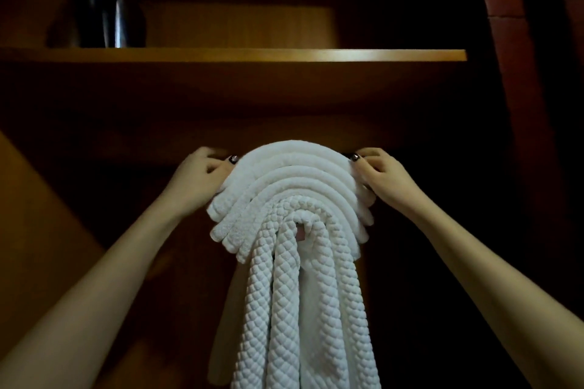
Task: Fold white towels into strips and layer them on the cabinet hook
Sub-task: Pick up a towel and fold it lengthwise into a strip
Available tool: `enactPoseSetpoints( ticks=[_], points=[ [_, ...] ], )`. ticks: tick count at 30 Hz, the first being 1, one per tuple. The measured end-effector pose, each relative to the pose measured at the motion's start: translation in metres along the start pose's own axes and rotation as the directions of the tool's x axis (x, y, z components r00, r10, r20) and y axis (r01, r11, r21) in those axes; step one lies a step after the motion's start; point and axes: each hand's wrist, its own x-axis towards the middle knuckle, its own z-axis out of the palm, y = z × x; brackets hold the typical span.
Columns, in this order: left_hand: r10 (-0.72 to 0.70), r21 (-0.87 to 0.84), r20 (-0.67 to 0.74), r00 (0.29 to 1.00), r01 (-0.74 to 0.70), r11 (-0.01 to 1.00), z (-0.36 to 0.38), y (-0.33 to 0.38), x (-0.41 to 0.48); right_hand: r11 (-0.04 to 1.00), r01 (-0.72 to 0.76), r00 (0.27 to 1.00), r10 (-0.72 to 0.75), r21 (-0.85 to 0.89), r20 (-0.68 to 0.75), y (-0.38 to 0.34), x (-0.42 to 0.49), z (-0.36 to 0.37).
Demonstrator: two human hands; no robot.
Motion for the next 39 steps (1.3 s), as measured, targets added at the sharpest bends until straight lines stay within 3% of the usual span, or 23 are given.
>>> enactPoseSetpoints(
  ticks=[4,7,11,13,15,18,20,23,25,28,30,32,34,36,39],
  points=[
    [0.012,-0.068,0.141,0.99,-0.003,0.998,0.022,0.008,-0.013,0.997,0.004,0.998,-0.009,0.082,0.055,0.0,-0.017,0.019],
    [0.071,0.04,0.109,0.992,-0.075,0.996,0.038,0.006,-0.026,0.994,-0.014,0.999,0.009,0.106,0.042,0.004,-0.029,0.028],
    [0.138,-0.076,0.154,0.978,-0.127,0.989,0.035,0.009,-0.03,0.995,-0.064,0.995,0.058,0.073,0.075,-0.009,-0.039,0.026],
    [0.152,-0.044,0.101,0.983,-0.149,0.988,0.034,0.016,-0.034,0.998,-0.043,0.995,0.037,0.056,0.095,-0.018,-0.049,0.019],
    [0.146,0.086,-0.056,0.988,-0.141,0.986,0.037,0.023,-0.047,1.0,0.009,0.996,-0.011,0.023,0.087,-0.027,-0.066,0.01],
    [0.349,0.147,-0.144,0.926,-0.328,0.933,0.048,0.04,-0.085,0.994,-0.031,0.999,0.032,-0.106,0.016,-0.034,-0.109,-0.001],
    [0.394,0.087,-0.083,0.915,-0.387,0.918,0.067,0.048,-0.115,0.971,-0.099,0.994,0.104,-0.218,0.014,-0.032,-0.148,-0.009],
    [0.356,0.07,0.118,0.927,-0.366,0.928,0.113,0.059,-0.171,0.912,-0.224,0.962,0.263,-0.344,0.07,-0.023,-0.22,-0.024],
    [0.36,0.036,0.259,0.896,-0.381,0.924,0.147,0.069,-0.219,0.85,-0.328,0.91,0.402,-0.413,0.105,-0.016,-0.278,-0.039],
    [0.388,-0.113,0.353,0.851,-0.373,0.921,0.195,0.092,-0.295,0.732,-0.498,0.787,0.607,-0.464,0.112,-0.006,-0.368,-0.075],
    [0.337,-0.184,0.411,0.847,-0.285,0.941,0.225,0.111,-0.348,0.62,-0.619,0.685,0.726,-0.482,0.054,-0.001,-0.425,-0.11],
    [0.293,-0.216,0.533,0.794,-0.207,0.954,0.254,0.136,-0.403,0.468,-0.713,0.569,0.821,-0.521,-0.04,0.001,-0.484,-0.149],
    [0.288,-0.239,0.659,0.695,-0.169,0.956,0.28,0.164,-0.454,0.309,-0.77,0.452,0.882,-0.558,-0.135,0.0,-0.538,-0.185],
    [0.338,-0.293,0.762,0.553,-0.171,0.941,0.309,0.201,-0.505,0.148,-0.81,0.328,0.917,-0.568,-0.228,-0.002,-0.592,-0.226],
    [0.442,-0.372,0.817,0.371,-0.248,0.895,0.335,0.235,-0.552,0.034,-0.813,0.227,0.938,-0.582,-0.262,-0.004,-0.643,-0.262]
  ],
)
